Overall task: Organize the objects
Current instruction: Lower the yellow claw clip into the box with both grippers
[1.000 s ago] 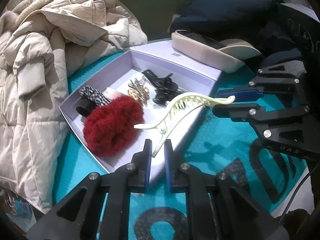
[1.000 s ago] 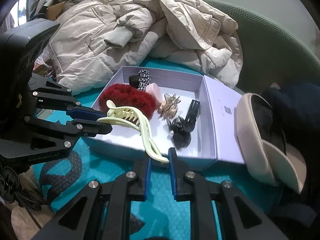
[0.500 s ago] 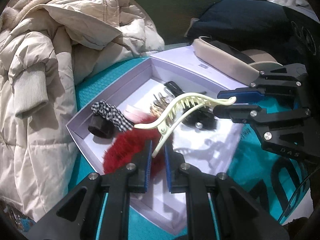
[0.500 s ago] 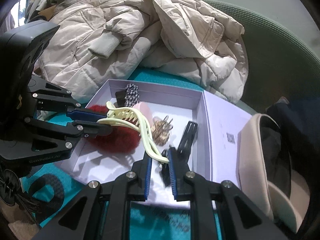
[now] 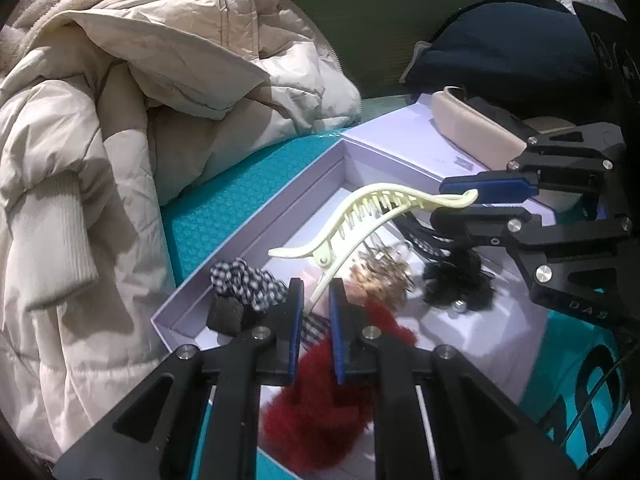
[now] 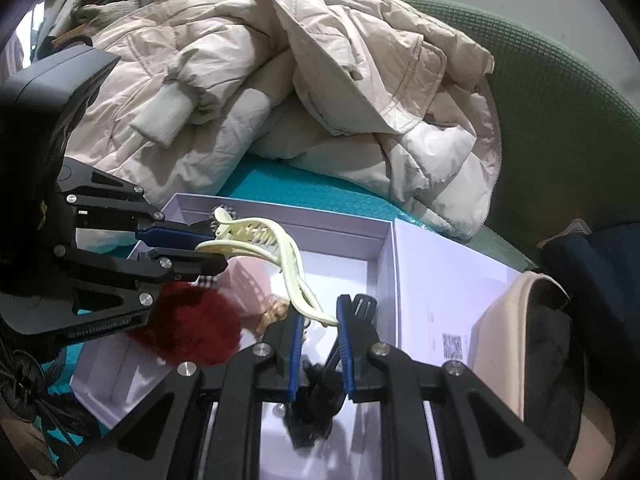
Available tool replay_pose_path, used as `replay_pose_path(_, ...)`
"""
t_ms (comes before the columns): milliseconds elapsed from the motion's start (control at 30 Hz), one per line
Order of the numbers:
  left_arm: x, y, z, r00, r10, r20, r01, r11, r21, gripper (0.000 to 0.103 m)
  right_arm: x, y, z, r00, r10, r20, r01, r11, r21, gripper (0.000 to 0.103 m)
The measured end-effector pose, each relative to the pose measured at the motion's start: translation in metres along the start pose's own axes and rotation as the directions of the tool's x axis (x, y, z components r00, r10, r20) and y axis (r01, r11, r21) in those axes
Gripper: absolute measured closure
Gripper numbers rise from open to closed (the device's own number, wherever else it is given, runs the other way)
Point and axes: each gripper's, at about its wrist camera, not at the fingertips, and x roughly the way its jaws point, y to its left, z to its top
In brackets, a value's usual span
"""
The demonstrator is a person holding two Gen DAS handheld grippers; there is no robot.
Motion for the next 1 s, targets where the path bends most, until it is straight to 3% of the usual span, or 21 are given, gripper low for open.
replay_pose_path(400,0.039,0.025,0.017,0.998,0.008,-0.055,-0.01,0.999,-0.038,0.091,0.041,-0.011,0.014,0.999,-0.001,-0.041,0.002,1.0,0.017,0.087)
replay_pose_path(567,0.058,0.021,0.02,0.995,0.044,-0.088,-0.045,0.999,-0.012,0.091,0.055,-0.016,0.016,0.998,-0.018,-0.066,0.019,1.0,0.019,0.086)
replay_pose_path(1000,0.081,0.015,0.015,0.984,0.017,-0.177,-0.024,0.999,-0.037,0.091,0.074,-0.015,0.011,0.989,-0.035,-0.146,0.034,0.999,-0.005,0.084)
